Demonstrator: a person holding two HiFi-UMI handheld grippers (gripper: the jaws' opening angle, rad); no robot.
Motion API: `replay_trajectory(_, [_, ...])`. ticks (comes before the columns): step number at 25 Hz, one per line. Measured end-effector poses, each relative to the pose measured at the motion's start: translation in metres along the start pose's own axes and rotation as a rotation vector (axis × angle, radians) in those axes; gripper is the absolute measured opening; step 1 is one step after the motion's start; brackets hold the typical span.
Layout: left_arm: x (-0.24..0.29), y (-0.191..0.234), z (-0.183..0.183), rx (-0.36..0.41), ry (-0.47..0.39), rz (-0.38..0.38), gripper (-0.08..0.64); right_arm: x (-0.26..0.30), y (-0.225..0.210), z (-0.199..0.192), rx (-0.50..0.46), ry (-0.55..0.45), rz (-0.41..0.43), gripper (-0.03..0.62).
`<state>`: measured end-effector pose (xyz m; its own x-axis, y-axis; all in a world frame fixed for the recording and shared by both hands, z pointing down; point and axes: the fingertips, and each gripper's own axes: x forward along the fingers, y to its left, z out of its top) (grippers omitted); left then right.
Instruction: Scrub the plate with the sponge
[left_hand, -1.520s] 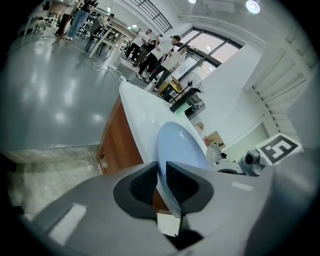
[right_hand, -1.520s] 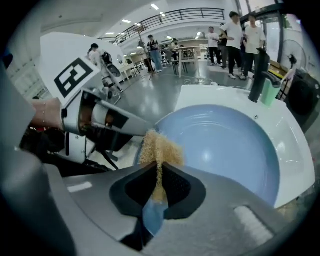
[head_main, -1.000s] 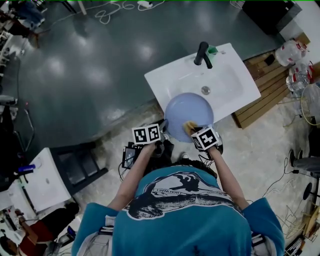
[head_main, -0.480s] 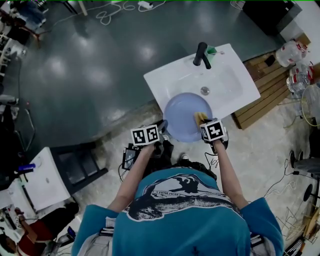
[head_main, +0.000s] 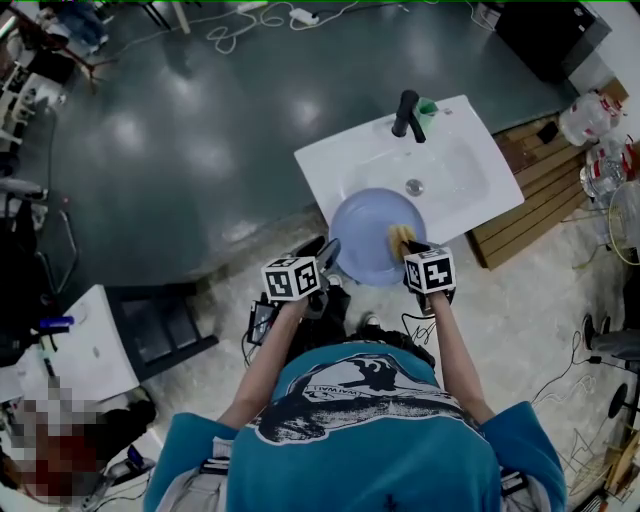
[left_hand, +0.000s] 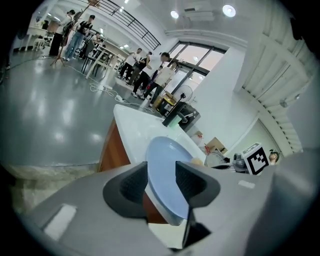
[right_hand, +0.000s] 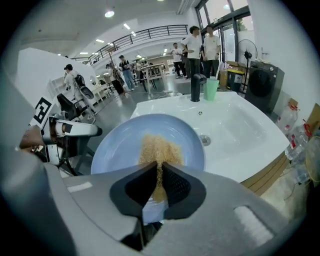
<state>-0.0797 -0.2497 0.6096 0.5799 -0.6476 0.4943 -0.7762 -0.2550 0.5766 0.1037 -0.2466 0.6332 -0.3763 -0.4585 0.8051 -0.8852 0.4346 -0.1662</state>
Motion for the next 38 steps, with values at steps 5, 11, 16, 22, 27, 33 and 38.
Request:
replay_trajectory(5, [-0.019,-0.032,0.028,0.018,-0.123,-0.067,0.156,-0.031,0.013,0.018,0.022,-0.122,0.047,0.029])
replay_trajectory(11, [-0.048,-0.082,0.041,0.123,-0.193,-0.114,0.155,-0.073,0.031,0.024,0.046,-0.245,0.123,0.029])
replay_trajectory(16, [-0.067,-0.129,0.025,0.191,-0.21,-0.135,0.151,-0.11,0.042,0.024,0.038,-0.326,0.185,0.029])
replay_trajectory(22, [-0.084,-0.171,-0.012,0.188,-0.227,-0.138,0.141,-0.146,0.054,0.019,0.019,-0.398,0.265,0.029])
replay_trajectory(27, [-0.096,-0.19,-0.038,0.235,-0.197,-0.103,0.138,-0.16,0.06,0.008,0.024,-0.417,0.309,0.029])
replay_trajectory(33, [-0.103,-0.197,-0.047,0.245,-0.189,-0.093,0.121,-0.164,0.067,-0.01,0.051,-0.405,0.341,0.029])
replay_trajectory(38, [-0.113,-0.196,-0.05,0.243,-0.192,-0.1,0.111,-0.165,0.077,-0.022,0.062,-0.391,0.353,0.029])
